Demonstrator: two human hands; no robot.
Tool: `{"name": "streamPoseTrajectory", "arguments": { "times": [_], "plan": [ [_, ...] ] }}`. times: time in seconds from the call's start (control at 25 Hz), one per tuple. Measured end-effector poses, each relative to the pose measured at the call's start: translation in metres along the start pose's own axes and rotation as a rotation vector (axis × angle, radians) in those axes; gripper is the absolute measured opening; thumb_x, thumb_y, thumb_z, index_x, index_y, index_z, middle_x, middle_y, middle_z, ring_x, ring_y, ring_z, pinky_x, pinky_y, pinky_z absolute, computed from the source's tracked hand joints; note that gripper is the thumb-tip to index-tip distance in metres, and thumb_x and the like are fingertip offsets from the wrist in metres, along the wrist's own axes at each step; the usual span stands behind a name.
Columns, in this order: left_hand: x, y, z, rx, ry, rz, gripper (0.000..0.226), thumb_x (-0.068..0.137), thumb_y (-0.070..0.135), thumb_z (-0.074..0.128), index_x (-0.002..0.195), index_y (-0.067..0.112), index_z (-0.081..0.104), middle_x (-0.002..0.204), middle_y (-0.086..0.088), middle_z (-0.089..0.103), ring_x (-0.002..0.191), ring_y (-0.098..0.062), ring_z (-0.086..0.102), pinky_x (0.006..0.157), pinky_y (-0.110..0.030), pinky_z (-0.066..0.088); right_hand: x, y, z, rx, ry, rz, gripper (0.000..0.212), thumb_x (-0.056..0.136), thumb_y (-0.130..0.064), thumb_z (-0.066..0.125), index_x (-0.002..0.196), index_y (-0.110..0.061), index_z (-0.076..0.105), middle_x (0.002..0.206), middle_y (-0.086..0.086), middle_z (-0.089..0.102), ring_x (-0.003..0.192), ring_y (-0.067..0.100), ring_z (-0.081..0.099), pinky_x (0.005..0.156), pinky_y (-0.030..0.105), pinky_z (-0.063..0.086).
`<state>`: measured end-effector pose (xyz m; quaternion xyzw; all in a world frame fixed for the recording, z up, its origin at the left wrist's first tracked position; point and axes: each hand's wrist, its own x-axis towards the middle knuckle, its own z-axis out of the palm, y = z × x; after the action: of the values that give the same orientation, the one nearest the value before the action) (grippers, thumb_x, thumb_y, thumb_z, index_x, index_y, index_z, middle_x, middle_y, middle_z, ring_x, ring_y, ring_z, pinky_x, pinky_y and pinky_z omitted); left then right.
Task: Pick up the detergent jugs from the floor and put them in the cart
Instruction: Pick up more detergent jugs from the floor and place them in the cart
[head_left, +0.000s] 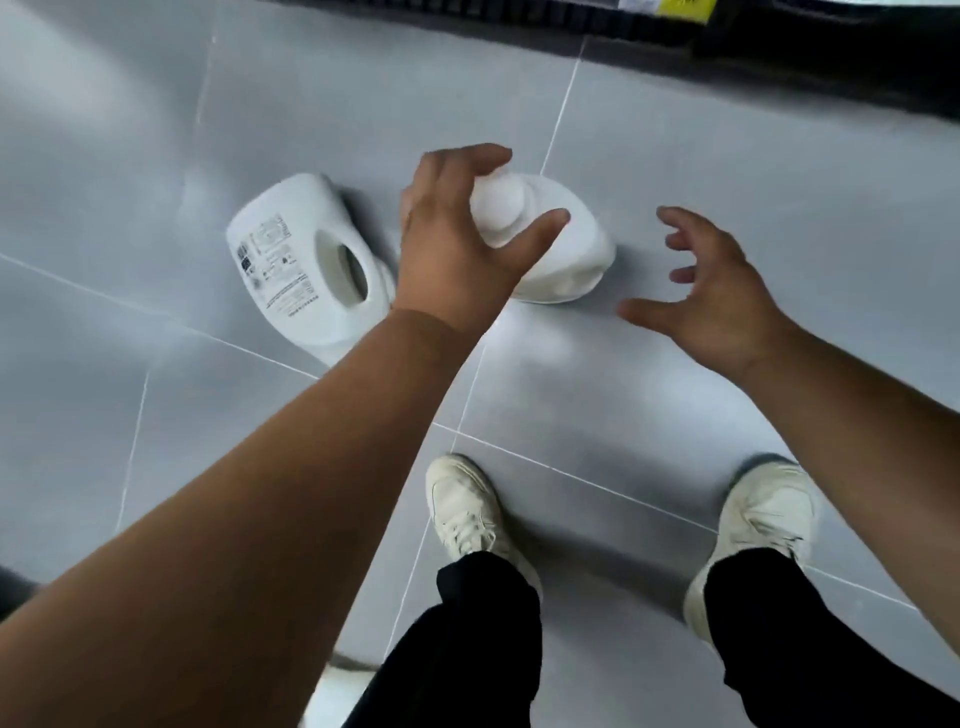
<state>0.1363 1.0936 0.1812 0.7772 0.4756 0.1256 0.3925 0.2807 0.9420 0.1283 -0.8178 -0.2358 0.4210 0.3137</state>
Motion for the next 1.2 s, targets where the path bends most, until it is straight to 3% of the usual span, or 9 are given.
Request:
{"name": "streamPoseTrajectory", "arguments": {
  "times": [0.12, 0.28, 0.44, 0.56, 0.68, 0.8, 0.92, 1.08, 1.2],
  "plan": [
    [0.019, -0.019, 0.021, -0.024, 0.058, 0.04, 0.048, 0.073, 0.04, 0.078, 0.113, 0.022, 0.058, 0.115, 0.008, 0.059, 0.103, 0.003, 0.053, 0.089, -0.004, 0.036, 0.032, 0.018, 0.035, 0.016, -0.054, -0.032, 0.094, 0.067, -0.029, 0.087, 0.145, -0.033, 0.034, 0.139, 0.0, 0.04, 0.11, 0.011, 0.045, 0.093, 0.022, 0.037],
    [0.032, -0.028, 0.031, -0.076, 0.112, 0.187, 0.064, 0.067, 0.032, 0.084, 0.119, 0.025, 0.048, 0.103, 0.02, 0.059, 0.098, 0.002, 0.061, 0.085, -0.009, 0.043, 0.068, 0.027, 0.058, 0.075, -0.079, -0.04, 0.075, 0.064, -0.031, 0.089, 0.128, -0.03, 0.049, 0.121, -0.011, 0.057, 0.11, 0.014, 0.053, 0.09, 0.027, 0.043],
    [0.04, -0.039, 0.028, -0.089, 0.147, 0.293, 0.074, 0.069, 0.024, 0.084, 0.132, 0.012, 0.046, 0.099, 0.016, 0.066, 0.095, 0.001, 0.062, 0.087, -0.004, 0.038, 0.085, 0.02, 0.072, -0.004, -0.053, -0.042, 0.041, 0.071, -0.025, 0.084, 0.106, -0.013, 0.066, 0.108, 0.007, 0.069, 0.104, 0.028, 0.062, 0.091, 0.043, 0.05],
    [0.053, -0.039, 0.008, -0.145, 0.138, 0.233, 0.077, 0.074, 0.022, 0.08, 0.139, 0.011, 0.041, 0.095, 0.046, 0.057, 0.096, -0.006, 0.066, 0.095, -0.015, 0.043, 0.079, -0.008, 0.066, -0.071, -0.019, -0.075, 0.036, 0.073, -0.025, 0.08, 0.102, -0.008, 0.068, 0.104, 0.012, 0.069, 0.1, 0.029, 0.063, 0.085, 0.037, 0.049],
    [0.051, -0.026, -0.008, -0.326, 0.154, 0.081, 0.078, 0.076, 0.019, 0.077, 0.144, 0.011, 0.038, 0.09, 0.021, 0.071, 0.096, -0.012, 0.067, 0.098, -0.026, 0.048, 0.058, -0.03, 0.037, -0.121, -0.026, -0.097, 0.038, 0.071, -0.026, 0.082, 0.1, -0.007, 0.067, 0.1, 0.01, 0.069, 0.096, 0.027, 0.062, 0.081, 0.034, 0.046],
    [0.032, 0.012, -0.023, -0.479, 0.099, -0.049, 0.073, 0.079, 0.014, 0.075, 0.143, 0.015, 0.04, 0.091, -0.001, 0.074, 0.093, -0.007, 0.067, 0.091, -0.019, 0.049, 0.013, -0.053, -0.006, -0.161, -0.036, -0.103, 0.038, 0.067, -0.032, 0.085, 0.09, -0.01, 0.064, 0.09, 0.006, 0.066, 0.089, 0.026, 0.059, 0.074, 0.033, 0.042],
    [0.016, 0.067, -0.046, -0.539, 0.035, -0.043, 0.064, 0.081, 0.012, 0.074, 0.138, 0.016, 0.045, 0.079, 0.01, 0.073, 0.086, -0.005, 0.067, 0.095, -0.03, 0.052, -0.046, -0.081, -0.052, -0.129, 0.056, -0.119, 0.038, 0.061, -0.039, 0.086, 0.075, -0.018, 0.057, 0.073, -0.003, 0.057, 0.076, 0.021, 0.052, 0.064, 0.027, 0.036],
    [-0.013, 0.179, -0.09, -0.609, -0.1, 0.062, 0.048, 0.083, 0.005, 0.071, 0.126, 0.008, 0.051, 0.073, 0.032, 0.066, 0.074, 0.007, 0.061, 0.085, -0.024, 0.053, -0.149, -0.137, -0.126, -0.045, 0.295, -0.114, 0.06, 0.051, -0.059, 0.077, 0.093, -0.018, 0.064, 0.084, -0.005, 0.061, 0.078, 0.009, 0.052, 0.066, 0.016, 0.035],
    [-0.044, 0.272, -0.13, -0.665, -0.182, 0.093, 0.042, 0.076, 0.014, 0.076, 0.115, 0.017, 0.061, 0.079, 0.024, 0.067, 0.08, -0.002, 0.06, 0.086, -0.033, 0.053, -0.231, -0.185, -0.187, -0.008, 0.412, -0.117, 0.078, 0.045, -0.067, 0.071, 0.107, -0.019, 0.067, 0.094, -0.01, 0.063, 0.082, 0.0, 0.052, 0.072, 0.001, 0.035]
  ]
}}
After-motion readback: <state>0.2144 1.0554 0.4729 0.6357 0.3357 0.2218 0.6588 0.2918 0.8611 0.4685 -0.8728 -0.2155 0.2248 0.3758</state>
